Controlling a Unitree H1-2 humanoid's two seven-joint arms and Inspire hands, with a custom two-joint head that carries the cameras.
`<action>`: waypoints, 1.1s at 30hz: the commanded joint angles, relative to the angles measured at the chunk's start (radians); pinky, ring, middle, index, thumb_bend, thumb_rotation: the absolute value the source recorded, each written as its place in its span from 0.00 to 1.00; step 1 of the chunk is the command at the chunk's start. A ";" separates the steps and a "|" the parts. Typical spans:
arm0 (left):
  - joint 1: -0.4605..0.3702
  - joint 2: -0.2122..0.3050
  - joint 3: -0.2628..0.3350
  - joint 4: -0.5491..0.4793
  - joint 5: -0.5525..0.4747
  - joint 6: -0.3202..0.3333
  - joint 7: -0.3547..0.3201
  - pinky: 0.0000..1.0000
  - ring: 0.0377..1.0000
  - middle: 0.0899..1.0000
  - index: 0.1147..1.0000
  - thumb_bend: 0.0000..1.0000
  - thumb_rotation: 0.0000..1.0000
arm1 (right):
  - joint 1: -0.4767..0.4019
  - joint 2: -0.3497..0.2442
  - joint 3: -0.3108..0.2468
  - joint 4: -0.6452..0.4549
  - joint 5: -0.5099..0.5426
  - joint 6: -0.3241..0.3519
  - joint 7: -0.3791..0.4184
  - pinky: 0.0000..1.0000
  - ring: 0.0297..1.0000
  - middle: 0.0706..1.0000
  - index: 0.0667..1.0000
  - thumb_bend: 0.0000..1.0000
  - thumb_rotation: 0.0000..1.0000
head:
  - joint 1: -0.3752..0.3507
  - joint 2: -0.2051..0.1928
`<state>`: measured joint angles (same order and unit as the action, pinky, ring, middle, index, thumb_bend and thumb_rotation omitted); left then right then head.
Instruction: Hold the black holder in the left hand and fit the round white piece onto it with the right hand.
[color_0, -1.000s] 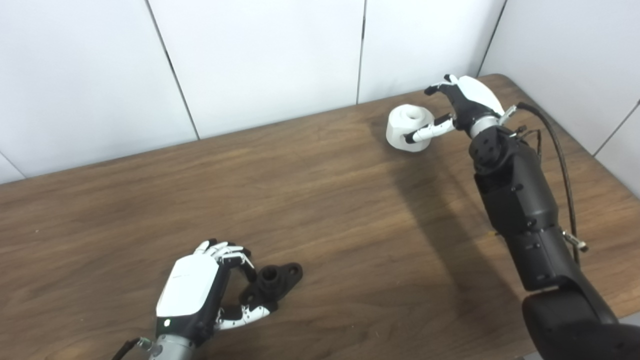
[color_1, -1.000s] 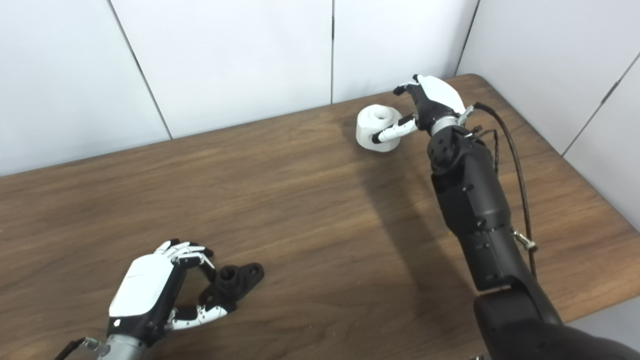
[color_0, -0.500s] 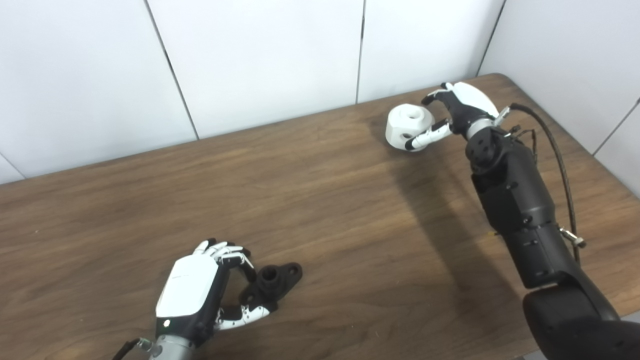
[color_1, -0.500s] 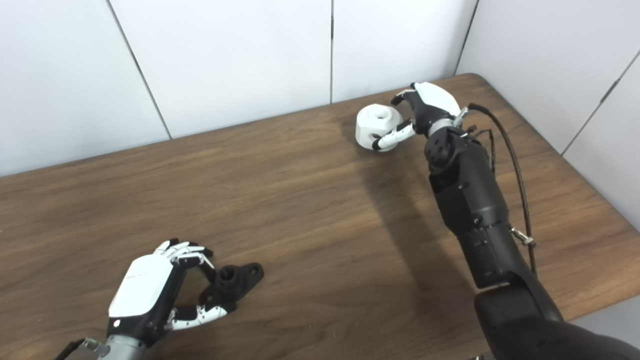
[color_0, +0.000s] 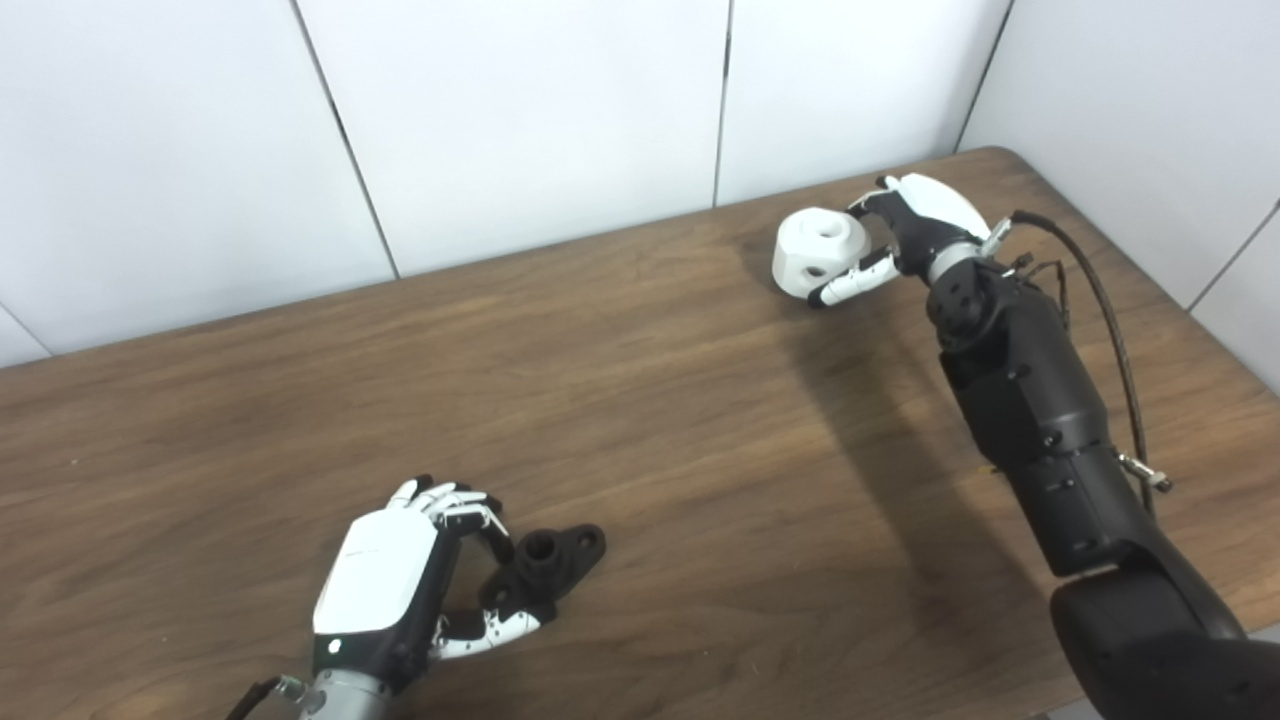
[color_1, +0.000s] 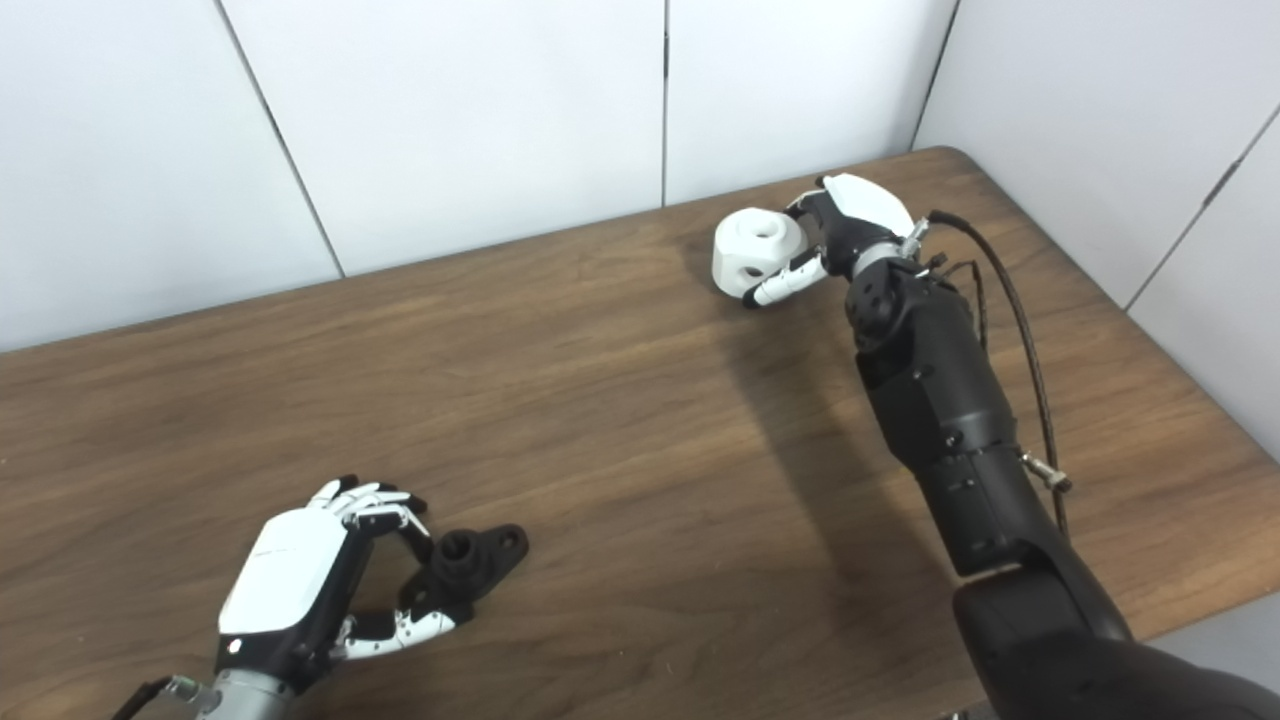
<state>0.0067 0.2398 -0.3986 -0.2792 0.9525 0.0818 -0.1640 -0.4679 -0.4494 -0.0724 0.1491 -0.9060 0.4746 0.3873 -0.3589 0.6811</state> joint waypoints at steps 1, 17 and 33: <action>-0.003 0.004 -0.001 0.021 0.026 0.005 -0.008 0.94 0.84 0.73 0.42 0.52 0.05 | -0.051 -0.035 -0.005 -0.030 -0.003 -0.005 -0.015 1.00 1.00 0.99 0.72 0.89 0.30 | 0.000 0.000; 0.002 -0.004 -0.005 0.018 0.021 0.004 -0.010 0.94 0.84 0.72 0.42 0.52 0.05 | -0.031 -0.036 0.007 -0.006 0.121 -0.043 -0.222 1.00 1.00 0.89 0.46 0.54 0.15 | -0.002 -0.002; 0.006 -0.013 -0.014 0.033 0.031 -0.001 -0.001 0.95 0.84 0.72 0.42 0.52 0.05 | -0.004 -0.059 0.063 0.001 0.180 -0.046 -0.329 1.00 1.00 0.85 0.45 0.52 0.13 | -0.001 -0.007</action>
<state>0.0072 0.2247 -0.4059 -0.2707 0.9610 0.0754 -0.1552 -0.4481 -0.4758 -0.0076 0.1742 -0.7251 0.4390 0.0897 -0.3590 0.6734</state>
